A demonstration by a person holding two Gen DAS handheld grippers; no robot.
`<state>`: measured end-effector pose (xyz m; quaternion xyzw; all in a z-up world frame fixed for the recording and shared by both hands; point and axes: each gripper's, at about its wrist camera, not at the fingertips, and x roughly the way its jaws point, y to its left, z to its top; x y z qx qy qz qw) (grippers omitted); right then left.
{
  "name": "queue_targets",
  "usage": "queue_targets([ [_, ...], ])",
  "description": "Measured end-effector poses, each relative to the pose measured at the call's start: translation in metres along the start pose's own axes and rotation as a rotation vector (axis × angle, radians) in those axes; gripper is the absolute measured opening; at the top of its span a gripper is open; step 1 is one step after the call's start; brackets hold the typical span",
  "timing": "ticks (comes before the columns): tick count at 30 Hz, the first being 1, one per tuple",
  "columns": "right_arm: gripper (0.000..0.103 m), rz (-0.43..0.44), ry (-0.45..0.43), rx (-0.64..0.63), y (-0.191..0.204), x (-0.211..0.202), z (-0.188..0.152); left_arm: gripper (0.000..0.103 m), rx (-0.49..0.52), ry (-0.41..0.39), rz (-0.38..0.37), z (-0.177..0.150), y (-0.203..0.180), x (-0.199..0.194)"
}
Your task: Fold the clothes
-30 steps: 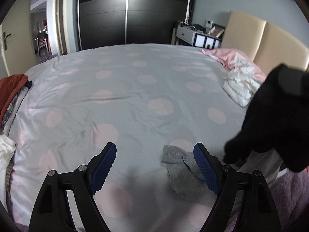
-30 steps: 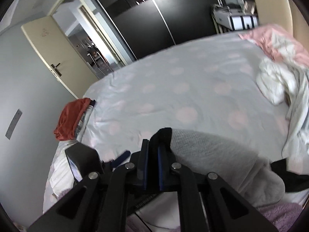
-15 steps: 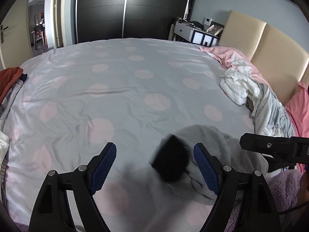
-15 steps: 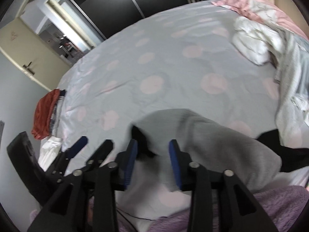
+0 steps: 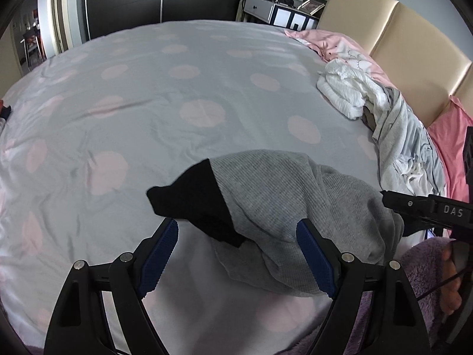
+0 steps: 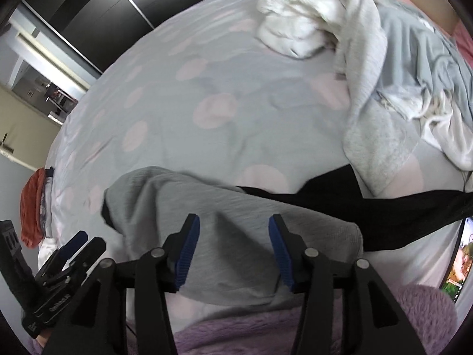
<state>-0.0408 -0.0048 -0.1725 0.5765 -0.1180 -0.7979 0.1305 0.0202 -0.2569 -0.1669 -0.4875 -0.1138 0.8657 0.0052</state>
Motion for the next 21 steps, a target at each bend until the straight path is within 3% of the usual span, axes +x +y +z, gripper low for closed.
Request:
queue_targets([
  [3,0.048,0.048,0.052,0.041,-0.005,0.016,0.0,0.084,0.007,0.014,-0.012,0.0,-0.005,0.006],
  [9,0.05,-0.001,0.081,-0.001,0.006,0.035,0.0,0.084,0.016,0.039,-0.071,0.001,-0.022,0.017],
  [12,0.049,-0.005,0.083,-0.003,0.005,0.035,-0.001,0.084,0.069,0.034,-0.093,0.001,-0.039,0.02],
  [17,0.034,-0.011,0.086,-0.006,0.004,0.036,-0.003,0.083,0.114,0.102,-0.031,-0.004,-0.053,0.041],
  [19,0.03,-0.013,0.088,-0.007,0.004,0.037,-0.004,0.078,0.111,0.129,-0.011,-0.007,-0.052,0.049],
  [21,0.025,-0.022,0.084,-0.021,0.005,0.037,-0.004,0.056,0.115,0.155,0.004,-0.01,-0.051,0.055],
])
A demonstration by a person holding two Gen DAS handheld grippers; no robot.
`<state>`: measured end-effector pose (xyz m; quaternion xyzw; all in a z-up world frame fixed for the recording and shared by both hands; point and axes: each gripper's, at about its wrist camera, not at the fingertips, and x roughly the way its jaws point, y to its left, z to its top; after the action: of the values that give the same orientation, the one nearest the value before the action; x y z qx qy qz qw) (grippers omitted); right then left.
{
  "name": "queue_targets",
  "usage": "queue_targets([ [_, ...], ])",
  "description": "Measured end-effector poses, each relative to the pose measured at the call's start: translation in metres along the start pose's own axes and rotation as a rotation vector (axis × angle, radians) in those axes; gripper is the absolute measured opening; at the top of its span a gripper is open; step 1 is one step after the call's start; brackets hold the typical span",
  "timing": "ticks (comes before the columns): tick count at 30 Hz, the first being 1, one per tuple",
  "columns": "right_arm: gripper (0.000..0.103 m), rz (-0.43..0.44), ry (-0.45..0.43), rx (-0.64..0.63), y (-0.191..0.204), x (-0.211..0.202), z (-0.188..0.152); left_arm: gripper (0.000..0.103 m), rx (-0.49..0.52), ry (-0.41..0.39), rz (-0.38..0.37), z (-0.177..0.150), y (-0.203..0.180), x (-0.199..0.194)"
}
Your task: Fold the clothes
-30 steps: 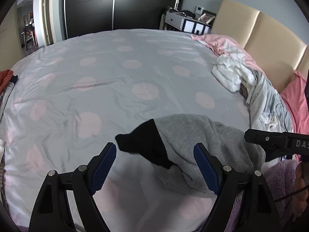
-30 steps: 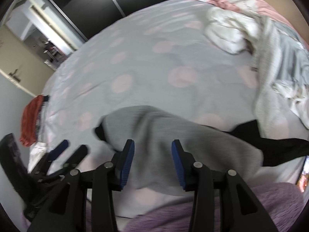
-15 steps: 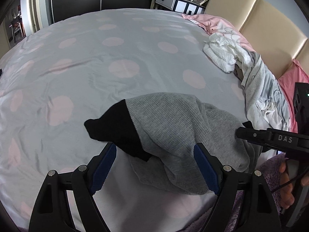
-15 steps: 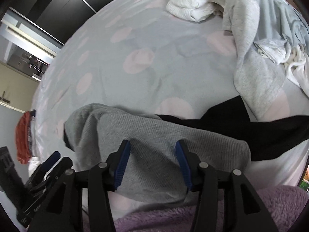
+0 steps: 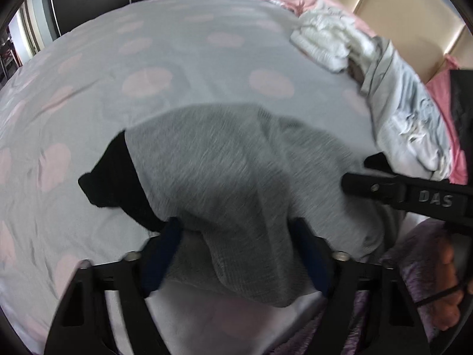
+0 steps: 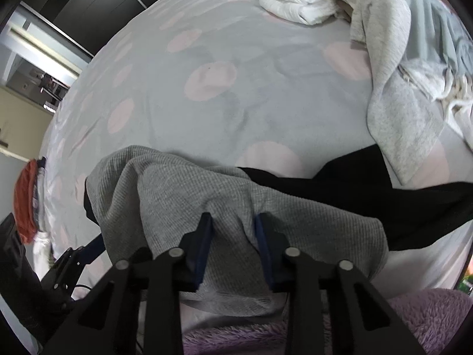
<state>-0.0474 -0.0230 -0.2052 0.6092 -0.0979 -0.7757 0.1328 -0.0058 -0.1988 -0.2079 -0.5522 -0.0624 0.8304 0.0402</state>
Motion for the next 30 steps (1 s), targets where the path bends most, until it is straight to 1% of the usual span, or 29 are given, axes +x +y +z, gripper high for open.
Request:
queue_targets([
  [1,0.022,-0.009,-0.005,-0.014,0.002,0.0,0.0,0.052,-0.003,0.011,-0.005,-0.001,0.001,0.003],
  [2,0.019,-0.017,-0.011,-0.028,0.005,0.0,0.0,0.039,-0.01,0.021,-0.021,-0.001,0.002,0.005],
  [3,0.017,-0.02,-0.018,-0.039,0.007,0.0,-0.001,0.03,-0.013,0.021,-0.029,-0.001,0.002,0.005],
  [4,0.014,-0.022,-0.025,-0.05,0.009,-0.001,-0.002,0.029,-0.011,0.015,-0.028,-0.002,0.001,0.004],
  [6,0.011,-0.015,-0.043,-0.075,0.013,-0.006,-0.005,0.014,-0.001,-0.001,-0.023,-0.003,0.0,0.0],
  [10,0.009,0.043,-0.091,-0.127,0.029,-0.023,-0.01,0.012,0.025,-0.075,0.002,0.001,0.0,-0.018],
  [12,0.009,0.069,-0.106,-0.143,0.04,-0.032,-0.011,0.012,0.019,-0.119,0.006,0.007,0.005,-0.035],
  [15,0.009,0.091,-0.151,-0.181,0.066,-0.054,-0.013,0.012,-0.006,-0.193,0.017,0.021,0.018,-0.064],
  [18,0.009,0.124,-0.217,-0.226,0.092,-0.086,-0.009,0.011,-0.04,-0.274,0.047,0.04,0.037,-0.102],
  [22,0.009,0.216,-0.322,-0.287,0.128,-0.138,0.0,0.011,-0.074,-0.408,0.071,0.059,0.061,-0.162],
  [25,0.009,0.26,-0.395,-0.338,0.155,-0.17,0.006,0.011,-0.079,-0.508,0.094,0.068,0.073,-0.206],
  [27,0.009,0.285,-0.427,-0.355,0.168,-0.185,0.008,0.011,-0.075,-0.535,0.107,0.073,0.078,-0.223],
  [28,0.009,0.289,-0.429,-0.357,0.17,-0.188,0.01,0.011,-0.074,-0.544,0.112,0.075,0.08,-0.23],
  [30,0.009,0.269,-0.404,-0.358,0.175,-0.18,0.012,0.011,-0.065,-0.523,0.129,0.077,0.081,-0.228],
])
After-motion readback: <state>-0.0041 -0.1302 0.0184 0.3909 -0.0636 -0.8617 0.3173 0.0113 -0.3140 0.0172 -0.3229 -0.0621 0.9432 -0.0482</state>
